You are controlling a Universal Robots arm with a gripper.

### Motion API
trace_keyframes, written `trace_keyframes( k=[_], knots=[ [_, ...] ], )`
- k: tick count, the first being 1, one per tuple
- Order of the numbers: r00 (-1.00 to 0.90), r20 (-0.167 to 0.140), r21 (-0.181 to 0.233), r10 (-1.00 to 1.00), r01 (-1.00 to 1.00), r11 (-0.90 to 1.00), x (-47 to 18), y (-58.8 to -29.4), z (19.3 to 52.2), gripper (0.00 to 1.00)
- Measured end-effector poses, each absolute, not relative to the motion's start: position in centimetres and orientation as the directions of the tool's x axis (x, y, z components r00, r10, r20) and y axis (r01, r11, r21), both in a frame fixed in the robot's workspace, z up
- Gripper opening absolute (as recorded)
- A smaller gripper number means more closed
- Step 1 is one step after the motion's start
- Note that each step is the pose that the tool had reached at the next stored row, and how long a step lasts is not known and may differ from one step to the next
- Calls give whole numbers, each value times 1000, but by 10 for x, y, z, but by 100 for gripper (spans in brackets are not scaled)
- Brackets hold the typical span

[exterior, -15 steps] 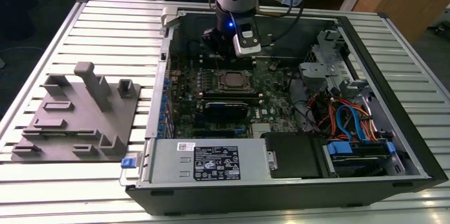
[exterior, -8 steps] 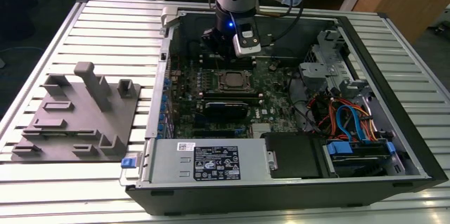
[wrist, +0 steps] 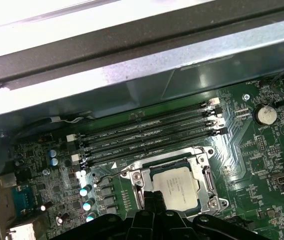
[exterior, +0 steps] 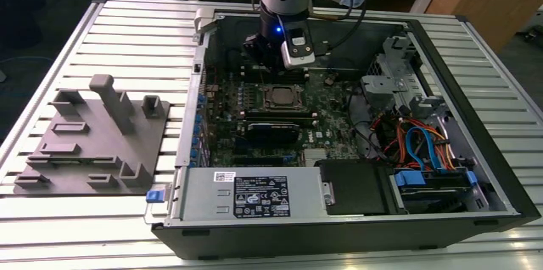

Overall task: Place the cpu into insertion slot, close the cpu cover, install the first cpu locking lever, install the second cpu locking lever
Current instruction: 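Install the first cpu locking lever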

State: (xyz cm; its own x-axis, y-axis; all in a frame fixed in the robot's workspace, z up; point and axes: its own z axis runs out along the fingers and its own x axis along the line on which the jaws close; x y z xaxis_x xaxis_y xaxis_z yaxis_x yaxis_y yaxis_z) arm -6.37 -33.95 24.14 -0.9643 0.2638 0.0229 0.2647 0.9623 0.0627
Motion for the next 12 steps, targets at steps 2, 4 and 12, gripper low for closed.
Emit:
trace_keyframes(
  k=[2,4,12],
  knots=[
    [-967,23,63,254,255,965,-65,-340,241,10],
    [-974,23,63,224,225,972,-65,-340,241,10],
    [-993,23,63,119,120,991,-66,-340,240,10]
  ],
)
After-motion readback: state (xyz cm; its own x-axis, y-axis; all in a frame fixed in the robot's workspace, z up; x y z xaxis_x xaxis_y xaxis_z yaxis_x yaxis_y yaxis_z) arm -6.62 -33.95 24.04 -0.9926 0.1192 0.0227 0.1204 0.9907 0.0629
